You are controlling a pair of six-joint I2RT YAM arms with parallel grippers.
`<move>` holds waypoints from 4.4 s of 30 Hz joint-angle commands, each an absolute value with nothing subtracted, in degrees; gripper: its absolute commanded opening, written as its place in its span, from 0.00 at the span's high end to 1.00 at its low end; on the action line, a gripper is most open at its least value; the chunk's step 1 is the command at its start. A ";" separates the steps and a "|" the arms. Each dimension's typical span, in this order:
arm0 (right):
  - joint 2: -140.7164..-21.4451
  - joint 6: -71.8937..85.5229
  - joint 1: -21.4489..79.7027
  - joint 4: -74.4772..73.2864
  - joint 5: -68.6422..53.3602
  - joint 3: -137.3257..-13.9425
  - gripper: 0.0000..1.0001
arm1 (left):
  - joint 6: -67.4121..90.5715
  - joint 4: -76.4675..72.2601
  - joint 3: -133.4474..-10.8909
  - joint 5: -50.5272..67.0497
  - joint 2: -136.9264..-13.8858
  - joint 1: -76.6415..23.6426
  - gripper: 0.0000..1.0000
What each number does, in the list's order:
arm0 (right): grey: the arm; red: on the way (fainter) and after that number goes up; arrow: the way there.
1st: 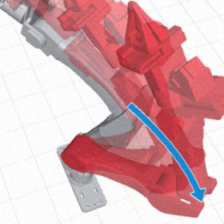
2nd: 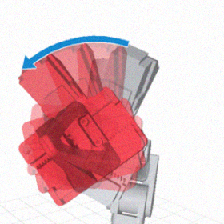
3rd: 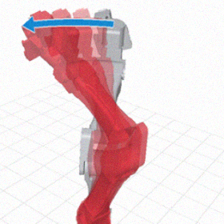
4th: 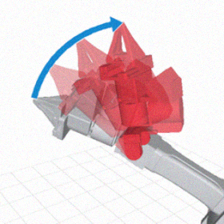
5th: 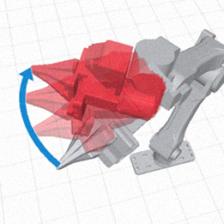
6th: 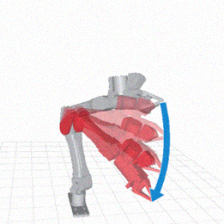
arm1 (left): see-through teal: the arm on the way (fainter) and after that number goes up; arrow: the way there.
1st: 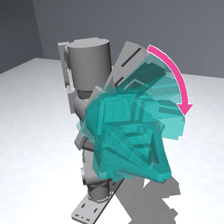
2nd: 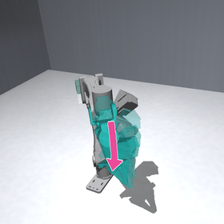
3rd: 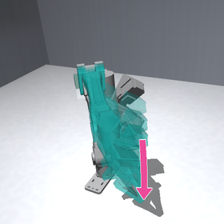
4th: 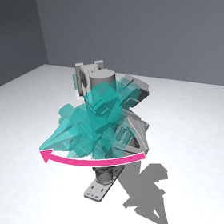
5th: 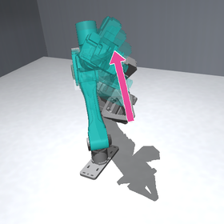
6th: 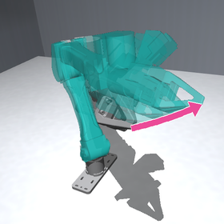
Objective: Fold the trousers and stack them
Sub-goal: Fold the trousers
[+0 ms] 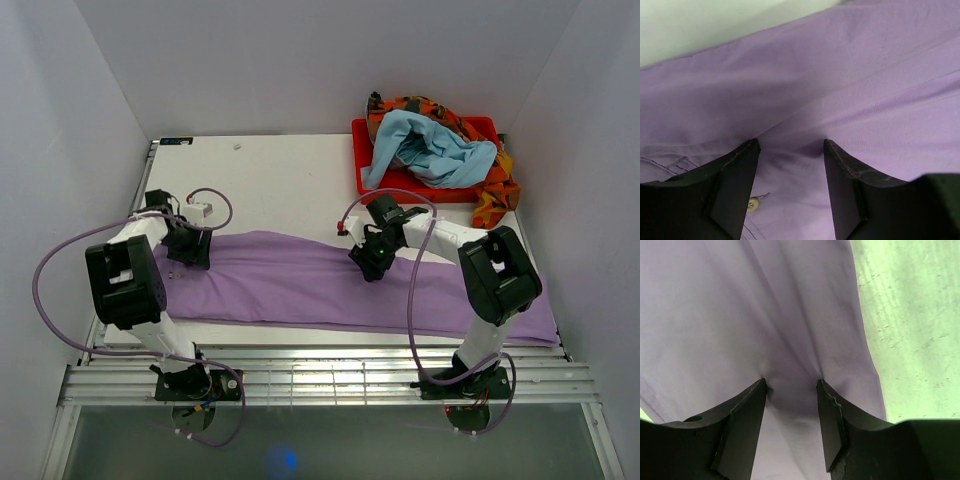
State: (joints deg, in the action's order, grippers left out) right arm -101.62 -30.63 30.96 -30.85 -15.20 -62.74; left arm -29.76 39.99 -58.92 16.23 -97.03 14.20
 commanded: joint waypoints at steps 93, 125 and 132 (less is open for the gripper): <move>-103.02 -41.12 -38.22 -51.85 -15.91 -76.72 0.92 | -25.84 31.64 -61.79 22.40 -96.07 26.81 0.19; -81.04 -7.93 3.67 -32.37 -48.61 -65.93 0.92 | -31.73 33.57 -45.53 30.06 -82.18 25.14 0.02; -83.76 5.26 15.55 -15.04 -44.65 -61.53 0.92 | -31.64 33.22 -45.53 29.36 -82.35 25.14 0.02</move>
State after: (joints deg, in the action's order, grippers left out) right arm -83.35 -3.75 13.52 -27.57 -45.17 -62.13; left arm -31.66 33.89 -45.74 28.97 -82.30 25.36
